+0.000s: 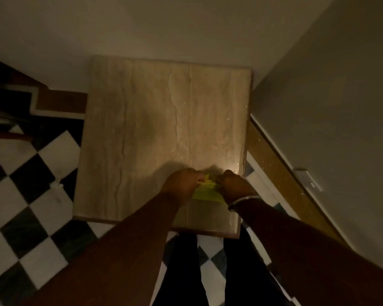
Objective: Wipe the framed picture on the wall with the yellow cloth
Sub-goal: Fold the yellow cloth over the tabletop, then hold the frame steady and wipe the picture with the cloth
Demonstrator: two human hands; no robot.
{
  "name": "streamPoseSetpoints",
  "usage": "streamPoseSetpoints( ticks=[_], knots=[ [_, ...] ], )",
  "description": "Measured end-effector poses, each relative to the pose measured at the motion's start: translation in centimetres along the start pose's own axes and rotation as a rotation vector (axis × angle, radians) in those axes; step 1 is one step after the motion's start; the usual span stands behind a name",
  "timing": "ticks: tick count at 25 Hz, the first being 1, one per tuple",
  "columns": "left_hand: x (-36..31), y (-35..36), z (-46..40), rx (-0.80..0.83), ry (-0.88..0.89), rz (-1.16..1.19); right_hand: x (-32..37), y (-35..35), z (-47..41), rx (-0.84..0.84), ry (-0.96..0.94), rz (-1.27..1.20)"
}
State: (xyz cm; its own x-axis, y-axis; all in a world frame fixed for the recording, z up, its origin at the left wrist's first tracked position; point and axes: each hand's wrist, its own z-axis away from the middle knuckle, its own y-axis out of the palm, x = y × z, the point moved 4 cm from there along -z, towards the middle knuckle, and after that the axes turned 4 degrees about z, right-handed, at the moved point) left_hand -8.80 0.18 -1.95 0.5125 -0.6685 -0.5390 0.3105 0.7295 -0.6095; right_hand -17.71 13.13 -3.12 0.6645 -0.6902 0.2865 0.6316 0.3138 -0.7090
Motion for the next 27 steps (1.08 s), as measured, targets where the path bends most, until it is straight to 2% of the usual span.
streamPoseSetpoints(
  ticks=[2, 6, 11, 15, 18, 21, 27],
  knots=[
    [-3.1, -6.1, -0.1, -0.071, 0.071, 0.054, 0.3, -5.5, 1.0, -0.057, 0.023, -0.020],
    [-14.4, -21.5, 0.1, -0.220, 0.307, -0.026, 0.0, -22.9, 5.9, -0.324, 0.091, -0.007],
    [-38.5, -40.3, 6.6, -0.489, 0.785, -0.168, -2.4, -48.5, 22.9, -0.840, 0.252, 0.083],
    [-60.7, -50.1, 19.8, -0.756, 1.152, -0.239, -3.6, -65.3, 45.7, -1.338, 0.407, 0.297],
    [-74.5, -53.3, 30.2, -0.938, 1.396, -0.242, -4.1, -72.5, 61.9, -1.624, 0.465, 0.483],
    [-86.3, -54.4, 39.2, -1.053, 1.576, -0.207, -4.8, -77.1, 76.1, -1.811, 0.501, 0.665],
    [-100.1, -51.4, 48.2, -1.132, 1.842, -0.023, -6.6, -78.5, 93.4, -2.058, 0.600, 0.942]
  ],
)
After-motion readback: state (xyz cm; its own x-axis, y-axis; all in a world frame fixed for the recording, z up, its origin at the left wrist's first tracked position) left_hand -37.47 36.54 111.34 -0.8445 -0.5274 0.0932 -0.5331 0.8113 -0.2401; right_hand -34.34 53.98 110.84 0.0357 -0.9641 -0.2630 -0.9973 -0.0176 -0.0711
